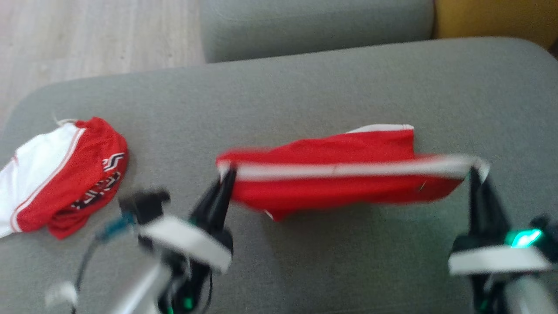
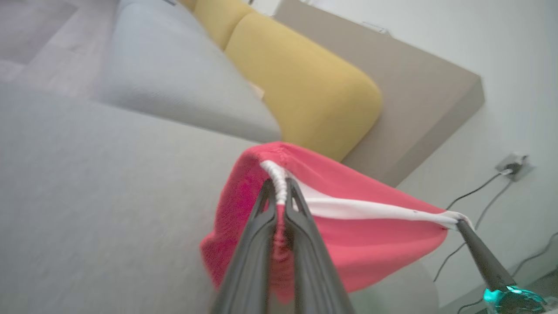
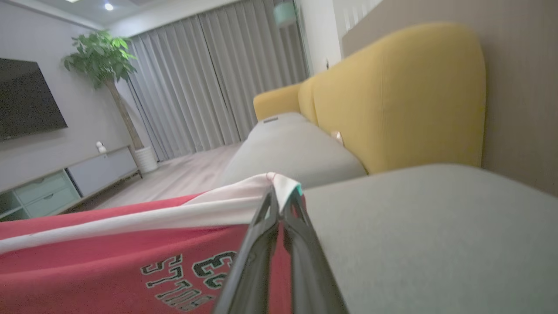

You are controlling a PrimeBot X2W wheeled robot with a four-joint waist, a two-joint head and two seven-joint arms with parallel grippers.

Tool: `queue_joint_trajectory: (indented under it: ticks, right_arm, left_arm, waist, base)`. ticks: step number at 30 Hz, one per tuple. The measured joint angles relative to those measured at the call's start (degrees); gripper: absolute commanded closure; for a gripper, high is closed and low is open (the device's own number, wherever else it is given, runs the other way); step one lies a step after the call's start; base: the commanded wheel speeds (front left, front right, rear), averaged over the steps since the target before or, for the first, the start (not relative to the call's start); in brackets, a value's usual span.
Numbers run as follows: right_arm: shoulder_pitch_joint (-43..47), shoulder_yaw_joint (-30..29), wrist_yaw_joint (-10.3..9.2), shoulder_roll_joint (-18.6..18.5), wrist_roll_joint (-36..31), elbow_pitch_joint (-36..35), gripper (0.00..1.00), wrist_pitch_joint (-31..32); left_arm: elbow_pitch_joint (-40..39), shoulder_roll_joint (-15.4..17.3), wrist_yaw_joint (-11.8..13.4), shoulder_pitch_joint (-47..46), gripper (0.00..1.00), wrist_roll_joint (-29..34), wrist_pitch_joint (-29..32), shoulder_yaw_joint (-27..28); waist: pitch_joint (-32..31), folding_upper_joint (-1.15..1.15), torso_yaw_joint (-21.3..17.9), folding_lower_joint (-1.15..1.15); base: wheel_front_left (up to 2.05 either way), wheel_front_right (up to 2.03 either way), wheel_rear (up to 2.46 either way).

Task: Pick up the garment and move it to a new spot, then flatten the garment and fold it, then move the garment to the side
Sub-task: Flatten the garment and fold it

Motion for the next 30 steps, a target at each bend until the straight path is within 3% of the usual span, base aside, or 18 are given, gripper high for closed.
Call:
queue_joint_trajectory:
  ticks: [3,6,11,14,19,24,30]
  right_arm:
    - [-7.42,-0.27,0.00,-2.80,2.04,-2.63,1.00,0.00]
    - [-20.34,-0.42,0.00,-6.55,2.98,-2.50,1.00,0.00]
    - [-42.14,-0.10,0.00,-11.35,4.34,3.42,1.00,-0.01]
    - [-50.85,1.27,0.00,-13.35,4.45,7.66,1.00,-0.02]
    - [-58.83,1.65,0.00,-14.44,4.15,9.45,1.00,-0.07]
    - [-60.12,1.02,0.00,-14.83,3.45,7.80,1.00,-0.09]
    - [-45.87,-0.91,0.00,-13.22,3.56,6.17,1.00,-0.09]
  left_arm:
    - [-2.67,0.18,-2.50,-8.68,1.00,-0.81,3.13,0.73]
    - [-3.50,-0.75,-3.71,-20.84,1.00,-1.04,5.91,1.59]
    - [2.20,-5.11,-5.88,-41.68,1.00,-0.01,7.39,2.18]
    - [8.71,-7.84,-6.41,-50.94,1.00,1.98,5.76,1.74]
    - [15.17,-10.01,-6.83,-58.40,1.00,2.80,0.37,1.67]
    - [17.11,-9.76,-6.87,-59.47,1.00,1.46,-1.80,-1.40]
    - [16.21,-6.42,-6.89,-46.56,1.00,-3.00,-2.00,-5.65]
  waist:
    - [1.93,0.00,-0.71,0.01]
    - [4.84,0.00,-1.42,0.02]
    - [10.92,0.00,-2.35,0.02]
    - [14.65,0.00,-2.75,0.03]
    - [18.87,0.00,-3.27,0.04]
    - [21.37,0.00,-3.95,0.03]
    - [19.56,0.00,-4.06,0.01]
  base:
    - [0.00,0.00,0.00]
    - [0.00,0.00,0.00]
    - [0.00,0.00,0.00]
    - [0.00,0.00,0.00]
    - [0.00,0.00,0.00]
    - [0.00,0.00,0.00]
    - [0.00,0.00,0.00]
